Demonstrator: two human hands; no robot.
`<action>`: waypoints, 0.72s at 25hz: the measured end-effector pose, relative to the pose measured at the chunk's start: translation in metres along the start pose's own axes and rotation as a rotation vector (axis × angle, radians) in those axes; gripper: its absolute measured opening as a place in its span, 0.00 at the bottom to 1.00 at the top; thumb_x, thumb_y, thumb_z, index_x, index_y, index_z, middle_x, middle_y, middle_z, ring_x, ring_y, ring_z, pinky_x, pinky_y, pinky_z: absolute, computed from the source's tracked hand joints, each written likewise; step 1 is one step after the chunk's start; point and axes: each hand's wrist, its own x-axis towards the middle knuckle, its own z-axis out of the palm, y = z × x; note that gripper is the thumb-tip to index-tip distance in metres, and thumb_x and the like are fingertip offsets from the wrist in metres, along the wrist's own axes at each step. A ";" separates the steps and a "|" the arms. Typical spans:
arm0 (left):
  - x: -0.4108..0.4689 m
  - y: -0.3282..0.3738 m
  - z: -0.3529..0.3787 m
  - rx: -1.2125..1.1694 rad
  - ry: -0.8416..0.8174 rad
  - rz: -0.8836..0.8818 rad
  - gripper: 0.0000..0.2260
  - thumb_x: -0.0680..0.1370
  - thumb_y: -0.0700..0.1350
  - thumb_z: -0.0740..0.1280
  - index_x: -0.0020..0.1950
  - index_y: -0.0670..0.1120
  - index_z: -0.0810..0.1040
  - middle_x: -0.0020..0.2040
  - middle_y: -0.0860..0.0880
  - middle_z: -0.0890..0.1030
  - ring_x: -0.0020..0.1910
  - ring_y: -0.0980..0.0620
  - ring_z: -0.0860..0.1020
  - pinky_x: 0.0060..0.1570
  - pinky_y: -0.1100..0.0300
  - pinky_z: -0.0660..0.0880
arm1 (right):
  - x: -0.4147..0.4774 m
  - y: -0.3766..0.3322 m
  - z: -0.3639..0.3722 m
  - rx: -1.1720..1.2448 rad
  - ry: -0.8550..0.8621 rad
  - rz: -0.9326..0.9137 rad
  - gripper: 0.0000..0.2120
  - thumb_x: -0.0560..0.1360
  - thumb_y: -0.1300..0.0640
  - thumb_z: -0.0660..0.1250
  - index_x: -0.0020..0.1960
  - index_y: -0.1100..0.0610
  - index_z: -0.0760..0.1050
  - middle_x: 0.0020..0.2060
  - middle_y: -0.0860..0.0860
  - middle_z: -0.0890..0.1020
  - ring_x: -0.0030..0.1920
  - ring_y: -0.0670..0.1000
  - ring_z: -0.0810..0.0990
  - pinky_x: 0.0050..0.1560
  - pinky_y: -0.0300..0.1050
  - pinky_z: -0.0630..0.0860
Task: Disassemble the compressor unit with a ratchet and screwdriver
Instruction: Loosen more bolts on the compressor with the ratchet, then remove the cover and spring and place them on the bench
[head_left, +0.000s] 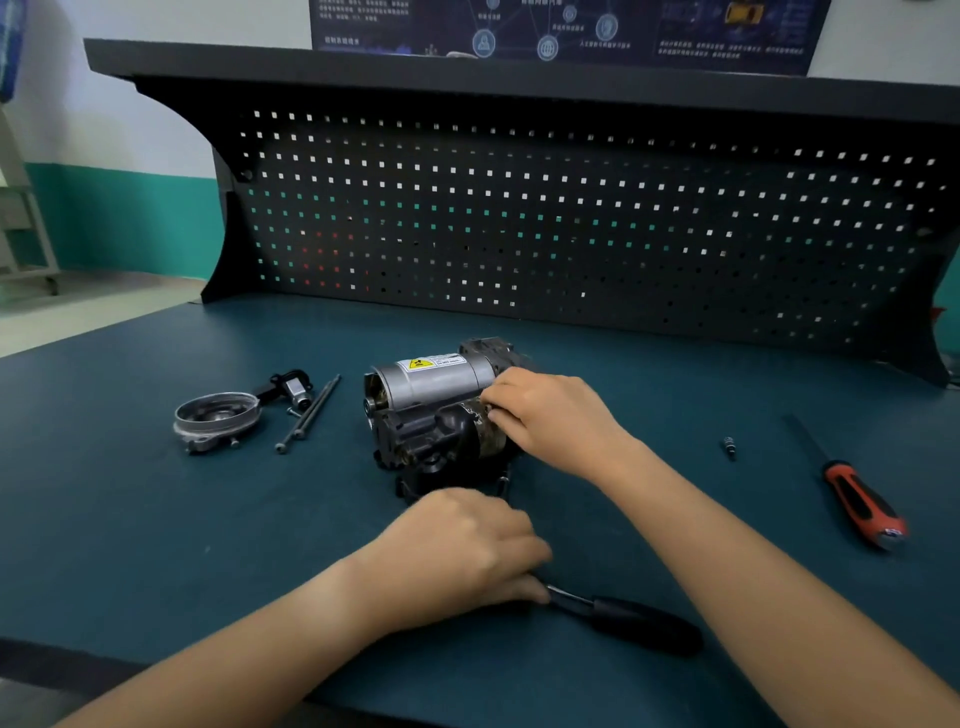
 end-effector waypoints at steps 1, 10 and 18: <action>-0.004 -0.007 -0.002 -0.008 0.096 -0.075 0.13 0.75 0.52 0.64 0.42 0.46 0.83 0.36 0.51 0.81 0.34 0.52 0.78 0.33 0.59 0.74 | -0.002 -0.001 0.001 0.000 0.007 0.011 0.15 0.81 0.51 0.53 0.63 0.52 0.71 0.59 0.47 0.74 0.57 0.51 0.75 0.46 0.46 0.71; -0.041 -0.058 -0.006 -0.191 0.108 -0.984 0.27 0.70 0.57 0.71 0.65 0.47 0.72 0.60 0.49 0.76 0.58 0.48 0.75 0.54 0.53 0.72 | 0.000 -0.047 -0.002 0.489 0.361 -0.093 0.08 0.75 0.61 0.65 0.50 0.65 0.77 0.44 0.58 0.80 0.44 0.58 0.79 0.45 0.51 0.74; -0.069 -0.058 -0.031 -0.364 0.099 -0.933 0.24 0.66 0.54 0.76 0.60 0.55 0.75 0.54 0.58 0.79 0.55 0.57 0.77 0.58 0.61 0.71 | -0.001 -0.032 -0.013 1.282 0.510 0.548 0.09 0.73 0.66 0.67 0.40 0.53 0.80 0.31 0.42 0.81 0.32 0.40 0.79 0.39 0.33 0.76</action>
